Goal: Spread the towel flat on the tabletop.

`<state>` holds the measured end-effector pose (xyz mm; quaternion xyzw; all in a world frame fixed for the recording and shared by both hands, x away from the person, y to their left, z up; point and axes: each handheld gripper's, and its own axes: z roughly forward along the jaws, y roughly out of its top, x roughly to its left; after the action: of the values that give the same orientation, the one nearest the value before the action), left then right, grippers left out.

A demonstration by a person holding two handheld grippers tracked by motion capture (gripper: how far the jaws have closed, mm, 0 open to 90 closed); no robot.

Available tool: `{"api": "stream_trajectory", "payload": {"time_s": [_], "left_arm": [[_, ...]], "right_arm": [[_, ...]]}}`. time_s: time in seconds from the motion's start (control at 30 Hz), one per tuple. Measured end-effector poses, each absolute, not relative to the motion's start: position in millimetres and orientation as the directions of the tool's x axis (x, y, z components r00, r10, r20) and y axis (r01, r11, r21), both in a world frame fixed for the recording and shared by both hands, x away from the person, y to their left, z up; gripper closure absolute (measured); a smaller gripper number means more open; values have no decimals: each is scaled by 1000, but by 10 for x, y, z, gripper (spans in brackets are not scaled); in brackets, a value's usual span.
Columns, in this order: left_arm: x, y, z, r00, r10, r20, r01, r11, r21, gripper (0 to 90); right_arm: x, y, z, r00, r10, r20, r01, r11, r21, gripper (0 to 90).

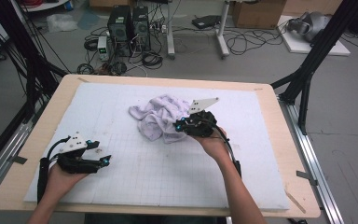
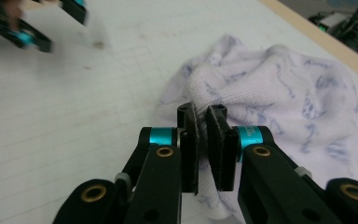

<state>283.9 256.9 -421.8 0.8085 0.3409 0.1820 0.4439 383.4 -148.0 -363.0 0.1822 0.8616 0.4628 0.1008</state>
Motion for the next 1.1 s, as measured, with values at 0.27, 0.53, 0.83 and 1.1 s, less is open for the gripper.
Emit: {"api": "stream_trajectory", "payload": {"time_s": [0.27, 0.53, 0.83, 1.1], "left_arm": [[2830, 2562, -4199, 705, 709, -12, 385, -368, 846, 270], [2864, 2464, -4136, 722, 692, -6, 366, -373, 853, 306], [3162, 2071, -4045, 779, 627, -16, 348, -412, 842, 394], [3402, 1649, -4077, 815, 579, -23, 333, -436, 836, 495]], "right_arm": [[3359, -1517, -3415, -960, 280, 20, 166, 510, 844, 841], [3119, -1626, -3725, -963, 255, 83, 211, 531, 821, 606], [3441, -1850, -3900, -899, 433, 64, 313, 533, 786, 498], [3627, -1794, -4146, -877, 479, 45, 358, 588, 725, 509]]}}
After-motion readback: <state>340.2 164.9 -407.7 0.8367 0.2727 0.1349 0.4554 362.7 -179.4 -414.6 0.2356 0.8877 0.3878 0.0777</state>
